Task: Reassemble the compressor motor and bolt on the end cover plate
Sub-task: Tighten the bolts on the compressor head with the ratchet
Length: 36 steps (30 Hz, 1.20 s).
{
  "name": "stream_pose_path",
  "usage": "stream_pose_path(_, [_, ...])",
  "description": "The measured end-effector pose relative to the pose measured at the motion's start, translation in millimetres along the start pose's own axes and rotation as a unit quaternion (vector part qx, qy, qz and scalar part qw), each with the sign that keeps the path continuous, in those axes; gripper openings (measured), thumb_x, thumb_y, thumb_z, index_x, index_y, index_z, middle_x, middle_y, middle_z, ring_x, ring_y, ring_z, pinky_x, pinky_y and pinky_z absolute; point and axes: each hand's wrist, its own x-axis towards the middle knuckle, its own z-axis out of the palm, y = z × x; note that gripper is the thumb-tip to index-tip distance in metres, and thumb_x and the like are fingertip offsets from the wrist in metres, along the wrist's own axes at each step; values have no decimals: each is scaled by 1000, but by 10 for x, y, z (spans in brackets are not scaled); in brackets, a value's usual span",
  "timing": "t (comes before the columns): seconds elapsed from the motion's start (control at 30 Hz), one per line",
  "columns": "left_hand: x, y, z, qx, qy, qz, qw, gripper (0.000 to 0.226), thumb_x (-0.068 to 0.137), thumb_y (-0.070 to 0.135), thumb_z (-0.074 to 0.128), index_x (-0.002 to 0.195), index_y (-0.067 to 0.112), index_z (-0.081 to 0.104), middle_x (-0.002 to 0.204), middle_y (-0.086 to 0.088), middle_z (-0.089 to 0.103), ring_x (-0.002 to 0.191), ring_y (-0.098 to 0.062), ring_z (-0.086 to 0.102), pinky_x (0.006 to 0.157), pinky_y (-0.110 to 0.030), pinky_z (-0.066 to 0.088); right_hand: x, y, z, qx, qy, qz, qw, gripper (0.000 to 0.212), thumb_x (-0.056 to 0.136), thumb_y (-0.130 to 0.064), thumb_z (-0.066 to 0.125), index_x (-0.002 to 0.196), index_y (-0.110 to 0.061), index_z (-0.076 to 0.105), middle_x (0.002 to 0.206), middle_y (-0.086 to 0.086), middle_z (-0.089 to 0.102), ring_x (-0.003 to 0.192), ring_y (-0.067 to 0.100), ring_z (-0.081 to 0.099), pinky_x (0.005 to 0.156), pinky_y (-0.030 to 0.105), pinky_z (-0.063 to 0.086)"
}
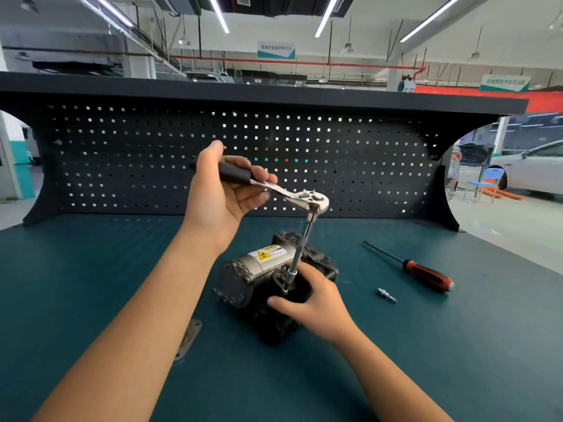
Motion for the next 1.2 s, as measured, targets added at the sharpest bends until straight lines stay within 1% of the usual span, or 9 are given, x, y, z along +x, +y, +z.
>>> stream_pose_path(0.17, [333, -124, 16, -67, -6, -79, 995, 61, 96, 40, 35, 43, 19, 57, 48, 1, 54, 51, -17, 62, 46, -17, 45, 0, 11, -4, 19, -9, 2, 1000, 66, 69, -29, 81, 128, -19, 54, 128, -11, 54, 119, 3, 47, 103, 18, 34])
stream_pose_path(0.5, [515, -190, 143, -133, -90, -231, 960, 55, 95, 44, 39, 50, 14, 52, 42, 6, 45, 44, -12, 54, 45, -17, 46, 18, 25, -17, 3, -55, 11, 998, 74, 76, -36, 75, 139, -19, 41, 141, -10, 40, 130, 4, 34, 105, 16, 24])
stream_pose_path(0.6, [446, -163, 9, -143, -68, -201, 967, 51, 96, 43, 38, 54, 16, 51, 46, 6, 47, 49, -12, 57, 54, -20, 49, -23, 21, -66, -6, -75, 0, 997, 76, 76, -31, 76, 141, -24, 37, 147, -15, 27, 136, 0, 23, 109, 15, 18])
stream_pose_path(0.67, [360, -120, -103, -129, -67, -167, 975, 55, 96, 45, 35, 51, 18, 54, 49, 7, 49, 55, -12, 59, 62, -26, 49, -61, -54, -144, 69, -69, 5, 995, 66, 73, -29, 69, 132, -38, 40, 144, -24, 25, 134, -9, 21, 108, 16, 18])
stream_pose_path(0.8, [108, 16, -58, -70, -119, -109, 984, 60, 97, 46, 29, 50, 21, 57, 50, 5, 51, 59, -13, 61, 67, -31, 49, -95, -215, -217, 243, -27, -24, 969, 43, 79, -25, 53, 121, -37, 49, 130, -16, 55, 124, -3, 46, 102, 16, 36])
stream_pose_path(0.9, [-133, 61, 176, 40, -194, -55, 979, 54, 95, 45, 27, 55, 23, 56, 53, 2, 57, 64, -17, 64, 68, -32, 47, -177, -279, -196, 195, 7, -64, 979, 25, 90, -16, 52, 110, -29, 59, 98, -25, 68, 101, -9, 59, 87, 8, 41])
stream_pose_path(1.07, [-580, -70, 455, 215, -187, 117, 951, 28, 84, 28, 49, 58, 27, 59, 67, -1, 68, 80, -18, 69, 74, -29, 53, -223, -209, -188, 158, 103, -53, 981, 15, 92, -6, 56, 90, -18, 66, 82, -10, 70, 79, 2, 59, 76, 22, 47])
stream_pose_path(1.13, [-691, -134, 477, 216, -197, 144, 945, 24, 84, 28, 54, 61, 27, 63, 74, 1, 71, 87, -15, 69, 78, -25, 54, -213, -201, -165, 162, 114, -54, 979, 13, 91, -8, 57, 90, -18, 65, 71, -20, 65, 67, -5, 55, 67, 14, 42])
stream_pose_path(1.2, [-699, -139, 459, 156, -172, 104, 967, 28, 87, 28, 48, 63, 23, 62, 73, -1, 71, 90, -16, 69, 79, -25, 54, -210, -209, -142, 161, 126, -57, 977, 14, 91, -8, 58, 89, -21, 65, 70, -21, 64, 63, -5, 53, 63, 12, 40])
